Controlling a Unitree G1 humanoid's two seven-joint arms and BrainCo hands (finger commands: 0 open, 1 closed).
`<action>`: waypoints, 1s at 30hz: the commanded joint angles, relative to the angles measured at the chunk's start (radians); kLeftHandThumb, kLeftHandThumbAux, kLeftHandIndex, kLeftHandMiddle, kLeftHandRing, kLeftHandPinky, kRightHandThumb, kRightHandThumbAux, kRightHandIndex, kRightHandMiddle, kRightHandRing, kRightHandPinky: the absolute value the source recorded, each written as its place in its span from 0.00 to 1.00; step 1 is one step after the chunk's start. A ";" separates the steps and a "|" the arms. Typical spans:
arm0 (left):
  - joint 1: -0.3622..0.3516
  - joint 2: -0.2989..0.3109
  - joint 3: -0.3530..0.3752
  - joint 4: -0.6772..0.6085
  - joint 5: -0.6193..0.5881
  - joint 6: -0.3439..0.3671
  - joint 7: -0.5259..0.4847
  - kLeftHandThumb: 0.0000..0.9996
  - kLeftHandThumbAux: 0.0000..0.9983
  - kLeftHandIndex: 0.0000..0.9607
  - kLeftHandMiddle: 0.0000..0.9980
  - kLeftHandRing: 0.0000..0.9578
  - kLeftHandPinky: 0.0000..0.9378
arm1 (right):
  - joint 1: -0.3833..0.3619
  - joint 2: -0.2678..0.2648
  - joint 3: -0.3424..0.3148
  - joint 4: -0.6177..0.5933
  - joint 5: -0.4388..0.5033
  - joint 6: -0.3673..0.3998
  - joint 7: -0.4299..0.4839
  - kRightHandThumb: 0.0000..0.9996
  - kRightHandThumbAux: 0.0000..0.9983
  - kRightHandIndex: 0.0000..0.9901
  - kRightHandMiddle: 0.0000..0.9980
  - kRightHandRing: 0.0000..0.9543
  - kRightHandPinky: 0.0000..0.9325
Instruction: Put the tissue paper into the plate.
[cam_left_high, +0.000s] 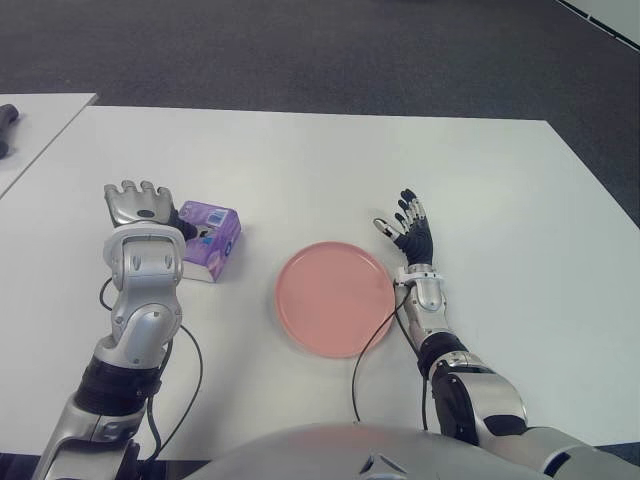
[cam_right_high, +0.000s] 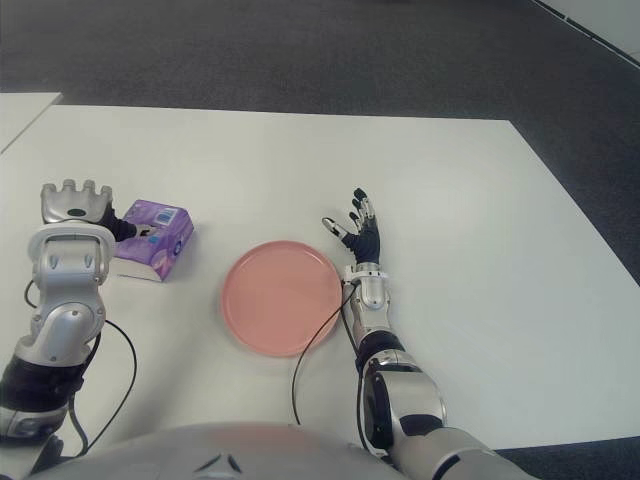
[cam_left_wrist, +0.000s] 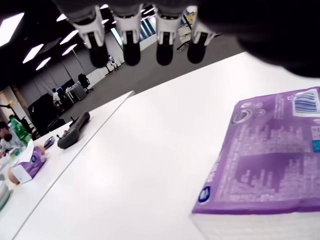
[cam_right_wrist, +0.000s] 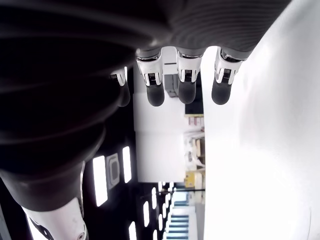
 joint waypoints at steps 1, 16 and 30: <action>0.001 -0.022 0.010 -0.013 -0.022 -0.003 0.006 0.00 0.17 0.00 0.00 0.00 0.00 | 0.062 0.009 -0.008 0.032 0.010 0.015 0.002 0.08 0.78 0.01 0.00 0.00 0.02; 0.036 -0.077 0.063 -0.105 -0.089 0.035 0.171 0.00 0.15 0.00 0.00 0.00 0.00 | 0.063 0.009 -0.008 0.031 0.010 0.015 0.003 0.08 0.78 0.01 0.00 0.00 0.02; 0.056 -0.146 0.082 -0.122 -0.145 0.043 0.249 0.00 0.20 0.00 0.00 0.00 0.00 | 0.058 0.008 -0.009 0.035 0.010 0.018 0.003 0.08 0.78 0.01 0.00 0.00 0.02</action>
